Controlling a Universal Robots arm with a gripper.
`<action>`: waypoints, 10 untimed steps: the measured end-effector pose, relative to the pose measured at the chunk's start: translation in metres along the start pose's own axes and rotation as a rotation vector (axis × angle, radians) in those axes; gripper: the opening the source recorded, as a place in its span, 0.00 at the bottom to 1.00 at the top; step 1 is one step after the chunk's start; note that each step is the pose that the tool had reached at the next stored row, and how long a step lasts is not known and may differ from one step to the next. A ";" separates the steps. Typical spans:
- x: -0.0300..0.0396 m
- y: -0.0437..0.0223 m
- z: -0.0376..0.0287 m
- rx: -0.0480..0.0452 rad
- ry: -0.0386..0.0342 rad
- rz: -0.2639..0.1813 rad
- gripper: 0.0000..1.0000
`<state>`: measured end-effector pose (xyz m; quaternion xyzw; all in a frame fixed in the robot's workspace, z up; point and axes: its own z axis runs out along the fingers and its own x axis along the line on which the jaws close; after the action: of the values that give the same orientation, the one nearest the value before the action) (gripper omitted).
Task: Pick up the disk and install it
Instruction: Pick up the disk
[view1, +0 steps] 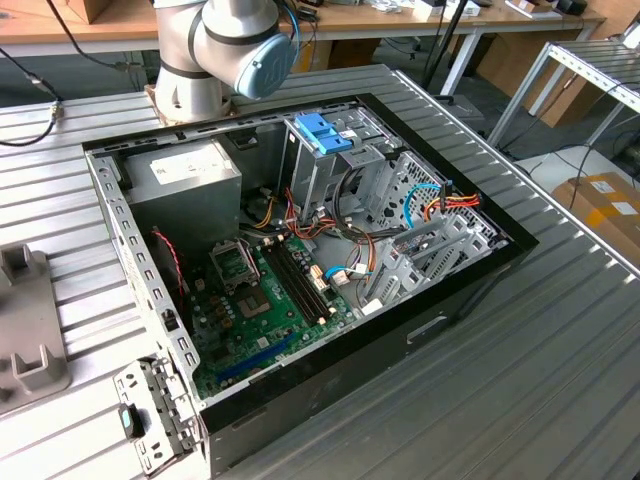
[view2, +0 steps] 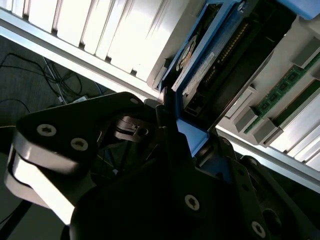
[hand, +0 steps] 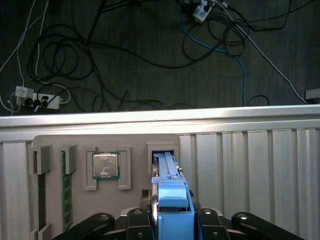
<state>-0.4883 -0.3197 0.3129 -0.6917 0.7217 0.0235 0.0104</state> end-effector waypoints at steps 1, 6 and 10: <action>-0.0001 0.0000 -0.0016 -0.0001 -0.0009 0.000 0.37; -0.0008 0.0002 -0.0119 0.0002 -0.0055 0.000 0.37; -0.0011 0.0004 -0.0197 0.0002 -0.0084 0.000 0.37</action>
<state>-0.4883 -0.3195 0.3326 -0.6917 0.7216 0.0264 0.0135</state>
